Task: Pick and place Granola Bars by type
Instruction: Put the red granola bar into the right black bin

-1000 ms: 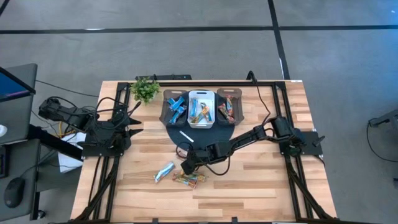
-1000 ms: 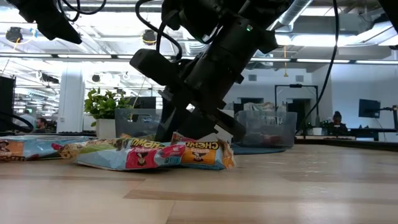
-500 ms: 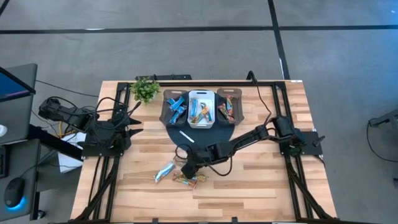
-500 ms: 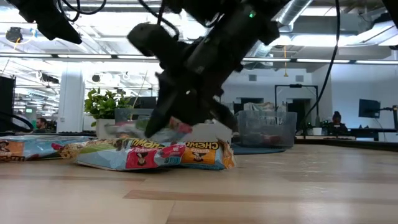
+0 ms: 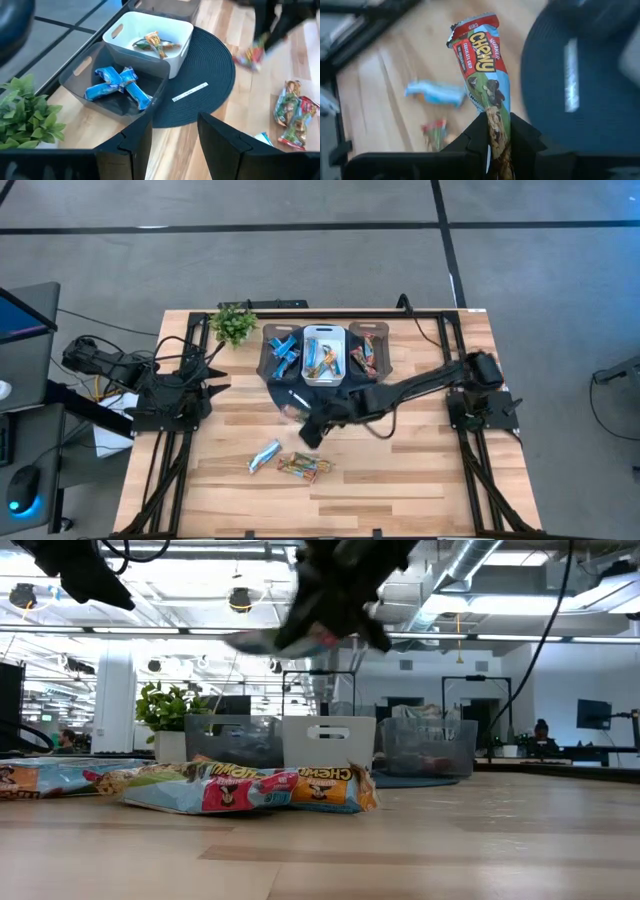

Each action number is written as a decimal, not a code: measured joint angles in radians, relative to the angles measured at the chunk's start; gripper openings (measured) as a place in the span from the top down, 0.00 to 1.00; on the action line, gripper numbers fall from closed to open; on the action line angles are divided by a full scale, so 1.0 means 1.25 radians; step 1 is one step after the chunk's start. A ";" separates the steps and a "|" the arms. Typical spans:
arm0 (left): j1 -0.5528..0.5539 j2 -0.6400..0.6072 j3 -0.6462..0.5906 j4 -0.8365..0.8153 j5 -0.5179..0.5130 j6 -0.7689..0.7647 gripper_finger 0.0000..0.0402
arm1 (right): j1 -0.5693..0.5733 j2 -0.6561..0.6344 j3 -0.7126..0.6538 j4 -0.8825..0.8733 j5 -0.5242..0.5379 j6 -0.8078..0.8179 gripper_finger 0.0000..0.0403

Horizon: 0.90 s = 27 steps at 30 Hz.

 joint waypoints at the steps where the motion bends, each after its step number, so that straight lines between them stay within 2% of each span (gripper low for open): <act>1: 0.000 0.000 0.000 0.001 -0.004 -0.003 0.62 | -0.006 -0.023 0.000 -0.038 0.015 -0.006 0.88; 5: 0.000 0.001 0.000 0.004 -0.023 -0.017 0.62 | -0.033 -0.109 0.000 -0.200 0.091 0.006 0.88; 10: 0.000 0.006 0.000 0.006 -0.067 -0.059 0.62 | -0.075 -0.202 -0.001 -0.439 0.190 0.097 0.88; 17: 0.000 0.022 0.000 0.008 -0.127 -0.120 0.62 | -0.155 -0.251 -0.001 -0.690 0.259 0.192 0.88; 21: 0.000 0.039 0.000 0.037 -0.148 -0.126 0.62 | -0.212 -0.247 -0.002 -0.708 0.269 0.160 0.88; 27: 0.000 0.072 0.000 0.072 -0.167 -0.135 0.62 | -0.294 -0.186 -0.002 -0.690 0.257 0.090 0.88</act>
